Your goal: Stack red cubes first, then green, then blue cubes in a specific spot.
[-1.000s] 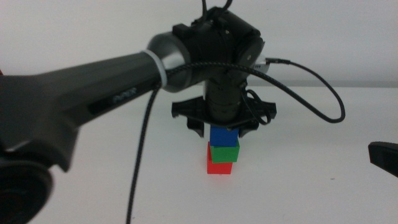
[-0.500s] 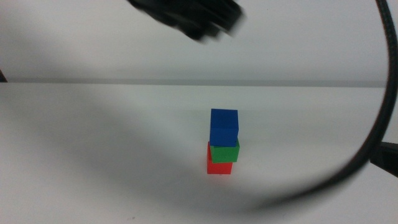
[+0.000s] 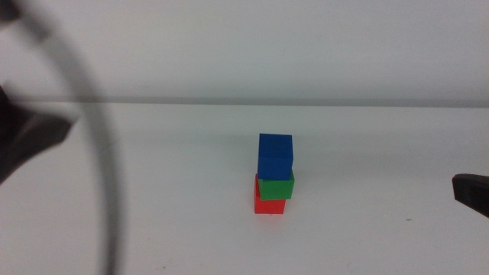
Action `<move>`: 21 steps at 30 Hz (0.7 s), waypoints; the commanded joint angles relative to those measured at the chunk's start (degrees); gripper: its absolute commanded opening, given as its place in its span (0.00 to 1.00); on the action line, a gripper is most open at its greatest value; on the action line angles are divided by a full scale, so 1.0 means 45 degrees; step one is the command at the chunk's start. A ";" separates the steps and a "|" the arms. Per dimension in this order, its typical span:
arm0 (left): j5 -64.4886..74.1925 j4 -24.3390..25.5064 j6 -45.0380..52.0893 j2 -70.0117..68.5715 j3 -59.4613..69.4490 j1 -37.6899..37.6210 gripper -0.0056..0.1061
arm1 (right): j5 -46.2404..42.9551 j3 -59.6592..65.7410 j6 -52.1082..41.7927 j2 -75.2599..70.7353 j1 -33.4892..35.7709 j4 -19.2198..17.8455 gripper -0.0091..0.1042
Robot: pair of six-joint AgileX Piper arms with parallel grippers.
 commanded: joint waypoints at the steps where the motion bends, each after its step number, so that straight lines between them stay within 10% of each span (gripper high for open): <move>1: -0.0838 -0.0885 -0.0292 -0.1554 0.1402 0.1117 0.87 | -0.0079 0.0076 -0.0018 -0.0048 -0.0081 -0.0054 0.88; 11: -0.5289 -0.2154 0.0706 -0.6181 0.5524 0.5977 0.87 | -0.0079 0.0076 -0.0018 -0.0048 -0.0081 -0.0023 0.88; 21: -0.5441 -0.2666 0.0676 -0.7780 0.5656 0.6762 0.87 | -0.0079 0.0076 -0.0018 -0.0048 -0.0081 -0.0023 0.88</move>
